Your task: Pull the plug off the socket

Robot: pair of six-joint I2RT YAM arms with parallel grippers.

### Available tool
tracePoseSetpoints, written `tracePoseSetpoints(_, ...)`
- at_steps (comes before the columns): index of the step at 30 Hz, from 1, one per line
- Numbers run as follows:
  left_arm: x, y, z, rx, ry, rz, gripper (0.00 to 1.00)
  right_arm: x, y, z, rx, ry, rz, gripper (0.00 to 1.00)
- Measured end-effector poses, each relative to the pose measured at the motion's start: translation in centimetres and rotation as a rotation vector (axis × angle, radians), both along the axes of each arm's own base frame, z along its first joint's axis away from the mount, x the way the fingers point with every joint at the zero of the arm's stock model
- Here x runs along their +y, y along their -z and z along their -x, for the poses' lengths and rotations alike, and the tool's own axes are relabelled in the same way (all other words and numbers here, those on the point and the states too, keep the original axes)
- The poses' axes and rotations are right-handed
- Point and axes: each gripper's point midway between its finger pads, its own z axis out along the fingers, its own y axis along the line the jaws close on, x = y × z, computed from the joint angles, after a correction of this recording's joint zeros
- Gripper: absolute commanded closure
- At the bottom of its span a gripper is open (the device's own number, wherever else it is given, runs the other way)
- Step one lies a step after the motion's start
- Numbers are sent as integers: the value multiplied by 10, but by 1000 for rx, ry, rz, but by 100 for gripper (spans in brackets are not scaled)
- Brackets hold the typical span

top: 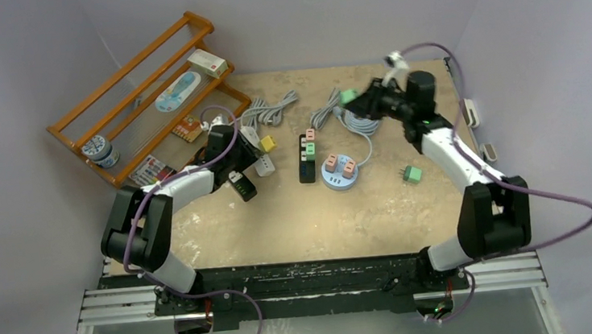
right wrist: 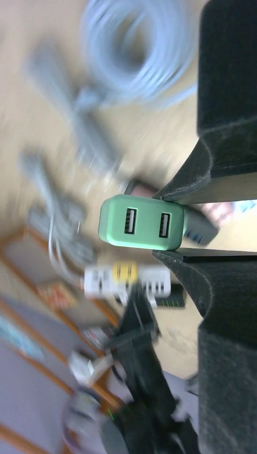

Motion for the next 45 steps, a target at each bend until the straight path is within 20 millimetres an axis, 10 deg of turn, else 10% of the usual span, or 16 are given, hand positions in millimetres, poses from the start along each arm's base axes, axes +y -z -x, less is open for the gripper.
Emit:
tracePoseSetpoints(4,2,-2,0,0,15,-28,100,-102,59,15,199,272,-32,100)
tracePoseSetpoints(7,3,0,2,5,26,-47,100,-129,78,47,277,367,-74,100)
tracePoseSetpoints(17,5,1,7,19,42,-65,100,-132,171,125,674,463,-146,98)
tracePoseSetpoints(25,4,2,8,22,46,-62,100,-133,216,143,864,480,-102,59)
tracePoseSetpoints(38,6,-12,12,5,51,-63,100,-146,216,136,833,520,-34,10)
tracePoseSetpoints(45,7,-12,17,9,81,-83,100,-131,145,90,576,530,92,6)
